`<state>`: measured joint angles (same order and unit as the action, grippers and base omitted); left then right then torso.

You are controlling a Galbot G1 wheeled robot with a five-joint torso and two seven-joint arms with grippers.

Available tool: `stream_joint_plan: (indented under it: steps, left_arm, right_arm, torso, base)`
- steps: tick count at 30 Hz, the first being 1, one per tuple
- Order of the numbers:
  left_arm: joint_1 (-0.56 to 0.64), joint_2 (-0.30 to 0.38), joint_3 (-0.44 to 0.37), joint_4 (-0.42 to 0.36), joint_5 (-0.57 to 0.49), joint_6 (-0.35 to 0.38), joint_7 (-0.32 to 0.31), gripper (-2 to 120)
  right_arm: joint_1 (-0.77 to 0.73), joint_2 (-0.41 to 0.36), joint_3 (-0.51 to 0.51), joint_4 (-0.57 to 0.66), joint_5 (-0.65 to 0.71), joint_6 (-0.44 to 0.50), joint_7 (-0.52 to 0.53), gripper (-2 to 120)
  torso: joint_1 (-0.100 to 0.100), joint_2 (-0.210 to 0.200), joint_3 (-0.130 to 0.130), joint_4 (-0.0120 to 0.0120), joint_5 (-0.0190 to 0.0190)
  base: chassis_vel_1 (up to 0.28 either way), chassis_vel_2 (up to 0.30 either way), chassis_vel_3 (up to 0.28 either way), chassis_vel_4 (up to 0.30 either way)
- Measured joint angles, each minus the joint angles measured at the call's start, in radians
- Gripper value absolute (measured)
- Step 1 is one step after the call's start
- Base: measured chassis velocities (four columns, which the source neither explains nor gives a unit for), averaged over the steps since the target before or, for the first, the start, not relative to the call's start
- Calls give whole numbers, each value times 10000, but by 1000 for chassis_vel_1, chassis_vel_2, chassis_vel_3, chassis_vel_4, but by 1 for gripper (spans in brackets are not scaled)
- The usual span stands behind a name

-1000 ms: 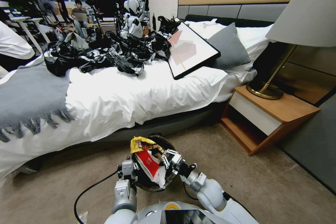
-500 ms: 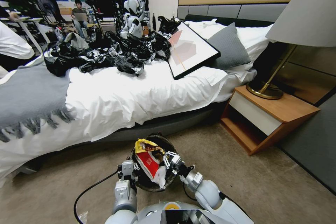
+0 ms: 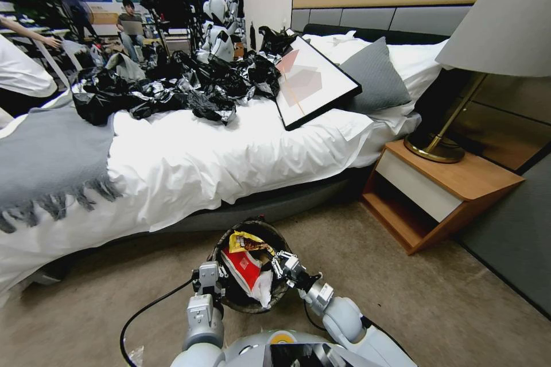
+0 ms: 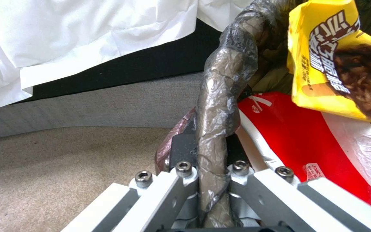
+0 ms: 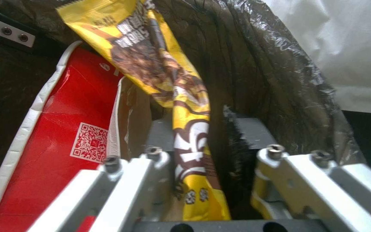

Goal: Pick up the trash bin, then pick up the garbage from the floor and place it into the trash bin.

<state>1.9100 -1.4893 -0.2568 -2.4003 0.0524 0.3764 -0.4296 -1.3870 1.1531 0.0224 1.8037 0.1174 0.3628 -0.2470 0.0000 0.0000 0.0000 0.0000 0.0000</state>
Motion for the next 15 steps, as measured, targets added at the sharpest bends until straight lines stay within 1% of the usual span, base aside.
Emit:
stream_joint_plan:
  steps: [2, 3, 4, 5, 8, 9, 12, 13, 15]
  left_arm:
    - [-1, 0, 0, 0, 0, 0, 0, 0]
    - [-13, 2, -19, 0, -9, 5, -1, 0]
    - [-14, 2, -23, 0, -11, 5, -1, 0]
    - [-14, 2, -23, 0, -11, 5, -1, 0]
    - [-23, 8, -40, -6, -32, 10, 0, 0]
    - [-23, 8, -40, -6, -32, 10, 0, 0]
    - [-33, 9, -43, -13, -42, 16, 0, 0]
    - [-33, 9, -43, -13, -42, 16, 0, 0]
    - [-35, 9, -42, -16, -45, 20, 1, 0]
  right_arm:
    - [-1, -2, 1, 0, 0, 1, -1, 34]
    - [-18, -23, 16, 17, -6, 17, -19, 43]
    - [-25, -29, 23, 23, -9, 25, -22, 46]
    - [-25, -29, 23, 23, -9, 25, -22, 46]
    - [-76, -48, 47, 52, -39, 68, -38, 62]
    - [-76, -48, 47, 52, -39, 68, -38, 62]
    - [-121, -73, 67, 104, -67, 93, -55, 77]
    - [-121, -73, 67, 104, -67, 93, -55, 77]
    - [-151, -85, 76, 130, -85, 110, -64, 89]
  torso:
    - [0, -1, 0, 0, 0]
    - [0, 0, 0, 0, 0]
    - [0, 0, 0, 0, 0]
    - [0, 0, 0, 0, 0]
    - [0, 0, 0, 0, 0]
    - [0, 0, 0, 0, 0]
    - [0, 0, 0, 0, 0]
    - [0, 0, 0, 0, 0]
    - [0, 0, 0, 0, 0]
  base:
    - [0, 0, 0, 0]
    - [0, 0, 0, 0]
    - [0, 0, 0, 0]
    - [0, 0, 0, 0]
    - [0, 0, 0, 0]
    - [0, 0, 0, 0]
    - [0, 0, 0, 0]
    - [0, 0, 0, 0]
    - [0, 0, 0, 0]
